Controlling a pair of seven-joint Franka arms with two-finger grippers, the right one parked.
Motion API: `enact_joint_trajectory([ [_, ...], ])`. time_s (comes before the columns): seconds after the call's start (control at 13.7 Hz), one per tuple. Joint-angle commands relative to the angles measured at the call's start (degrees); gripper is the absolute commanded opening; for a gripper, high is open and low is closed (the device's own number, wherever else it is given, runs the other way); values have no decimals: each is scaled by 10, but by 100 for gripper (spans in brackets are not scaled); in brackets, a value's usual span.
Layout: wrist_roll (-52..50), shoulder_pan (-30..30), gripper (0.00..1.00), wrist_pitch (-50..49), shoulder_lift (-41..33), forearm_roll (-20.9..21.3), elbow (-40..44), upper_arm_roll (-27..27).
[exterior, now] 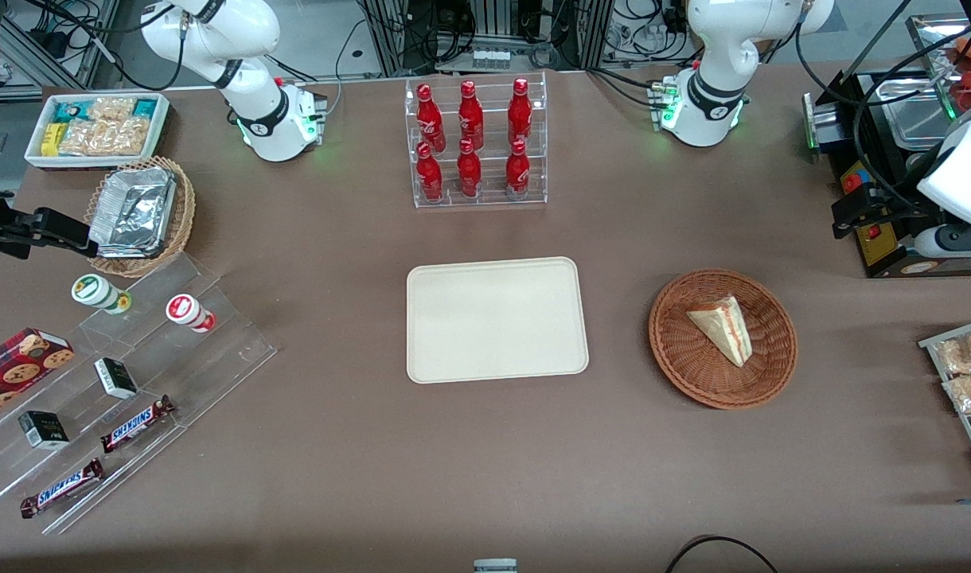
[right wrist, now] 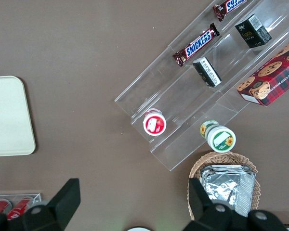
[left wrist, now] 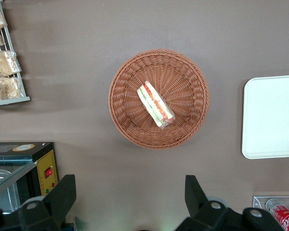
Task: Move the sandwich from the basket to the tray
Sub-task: 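Move the left gripper from rest toward the wicker basket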
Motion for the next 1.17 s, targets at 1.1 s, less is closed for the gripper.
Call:
enact_joint_trajectory([
  [1.1, -240, 12, 100, 311, 17, -4, -256, -19],
])
